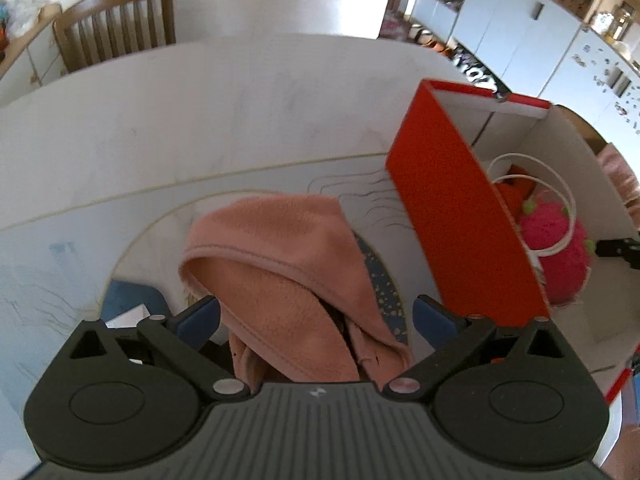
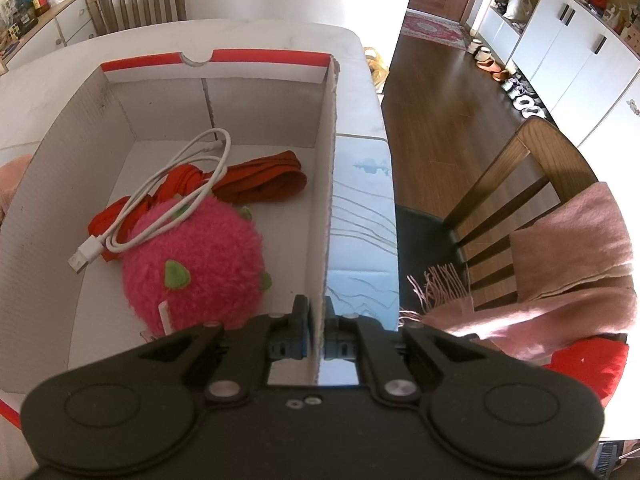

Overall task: Organize objects
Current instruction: 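Move the left gripper out of the box down to the pink towel, then close the left gripper on the pink towel and lift it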

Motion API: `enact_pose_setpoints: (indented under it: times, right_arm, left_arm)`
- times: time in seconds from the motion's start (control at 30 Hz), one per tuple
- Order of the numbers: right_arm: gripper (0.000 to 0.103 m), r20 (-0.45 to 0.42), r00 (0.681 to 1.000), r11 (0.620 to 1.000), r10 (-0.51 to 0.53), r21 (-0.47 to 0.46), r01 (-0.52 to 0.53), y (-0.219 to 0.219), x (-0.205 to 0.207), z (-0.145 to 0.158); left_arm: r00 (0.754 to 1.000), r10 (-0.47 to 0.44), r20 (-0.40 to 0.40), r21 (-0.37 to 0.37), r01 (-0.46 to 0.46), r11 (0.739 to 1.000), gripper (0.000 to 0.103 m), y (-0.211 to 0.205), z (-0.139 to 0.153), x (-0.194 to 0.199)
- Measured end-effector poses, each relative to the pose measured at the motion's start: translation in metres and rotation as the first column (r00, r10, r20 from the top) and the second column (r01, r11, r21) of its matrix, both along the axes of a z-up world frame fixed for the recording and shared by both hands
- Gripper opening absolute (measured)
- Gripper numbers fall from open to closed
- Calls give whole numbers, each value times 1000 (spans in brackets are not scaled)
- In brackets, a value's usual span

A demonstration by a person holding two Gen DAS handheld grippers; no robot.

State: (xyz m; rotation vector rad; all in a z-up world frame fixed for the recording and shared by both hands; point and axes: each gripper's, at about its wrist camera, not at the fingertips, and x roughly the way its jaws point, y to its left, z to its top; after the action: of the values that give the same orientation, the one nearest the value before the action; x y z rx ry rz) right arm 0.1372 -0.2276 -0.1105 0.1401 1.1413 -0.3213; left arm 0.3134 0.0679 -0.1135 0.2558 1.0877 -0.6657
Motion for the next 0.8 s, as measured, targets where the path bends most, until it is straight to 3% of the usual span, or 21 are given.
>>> enact_pose_setpoints:
  times: [0.4,0.53,0.6,0.67,0.8]
  right_arm:
    - [5,-1,1000,1000,1,1,-1,0,-1,0]
    - [5,0,1000,1000,-1,4,1,-1,0,1]
    - [5,0,1000,1000,0,5,0,-1,0,1]
    - [5,-1,1000,1000,-1,6,1,-1,0,1]
    - [5,0,1000,1000,-1,5,1,-1,0,1]
  left_arm:
    - [993,115,-37,41,-113,993,103,-13,-22,34]
    - [991,127,-37,16,-127,992,101,-12,-19,36]
    - [992,120,-28,19,-120,993,91,-13,-17,34]
    - [993,112,-33,22,-112,994,65,-13,-17,32]
    - [995,102,-24,17,-102,995,46,-10,-12,28]
